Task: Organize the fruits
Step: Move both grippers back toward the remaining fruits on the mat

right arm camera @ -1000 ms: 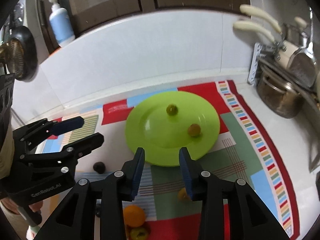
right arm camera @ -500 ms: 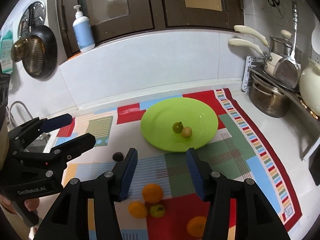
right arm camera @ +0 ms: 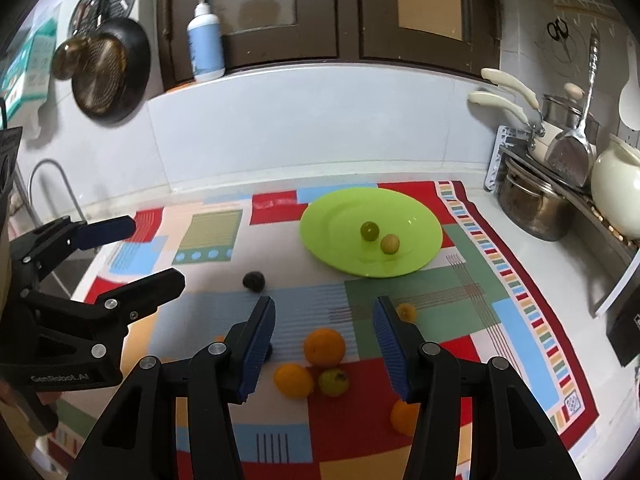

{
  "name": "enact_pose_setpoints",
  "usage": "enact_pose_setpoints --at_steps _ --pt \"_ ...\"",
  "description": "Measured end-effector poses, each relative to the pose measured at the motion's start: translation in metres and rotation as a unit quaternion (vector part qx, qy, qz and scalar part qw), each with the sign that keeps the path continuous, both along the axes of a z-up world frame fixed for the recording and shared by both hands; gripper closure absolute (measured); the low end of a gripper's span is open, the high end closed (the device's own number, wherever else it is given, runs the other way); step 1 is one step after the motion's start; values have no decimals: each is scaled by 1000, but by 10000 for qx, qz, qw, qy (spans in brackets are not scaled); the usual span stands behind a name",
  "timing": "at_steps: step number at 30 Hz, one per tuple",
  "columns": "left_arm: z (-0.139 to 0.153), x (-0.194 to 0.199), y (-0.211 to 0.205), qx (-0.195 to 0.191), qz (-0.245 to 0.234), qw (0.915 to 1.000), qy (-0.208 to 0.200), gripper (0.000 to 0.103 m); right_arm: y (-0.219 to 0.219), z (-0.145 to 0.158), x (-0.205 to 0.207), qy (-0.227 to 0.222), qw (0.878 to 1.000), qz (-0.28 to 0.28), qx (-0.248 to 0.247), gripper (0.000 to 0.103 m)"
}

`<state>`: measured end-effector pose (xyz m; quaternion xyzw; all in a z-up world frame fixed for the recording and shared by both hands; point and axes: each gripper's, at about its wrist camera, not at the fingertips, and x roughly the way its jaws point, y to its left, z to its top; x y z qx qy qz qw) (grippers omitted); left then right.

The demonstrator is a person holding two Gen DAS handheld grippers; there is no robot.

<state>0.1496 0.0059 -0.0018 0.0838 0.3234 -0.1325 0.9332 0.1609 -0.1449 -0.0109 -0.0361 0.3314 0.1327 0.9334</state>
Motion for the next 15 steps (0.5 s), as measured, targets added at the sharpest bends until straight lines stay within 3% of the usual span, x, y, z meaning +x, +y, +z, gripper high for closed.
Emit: enact_pose_setpoints --at_steps 15 --pt "-33 -18 1 254 -230 9994 -30 21 19 -30 -18 108 9981 298 -525 51"
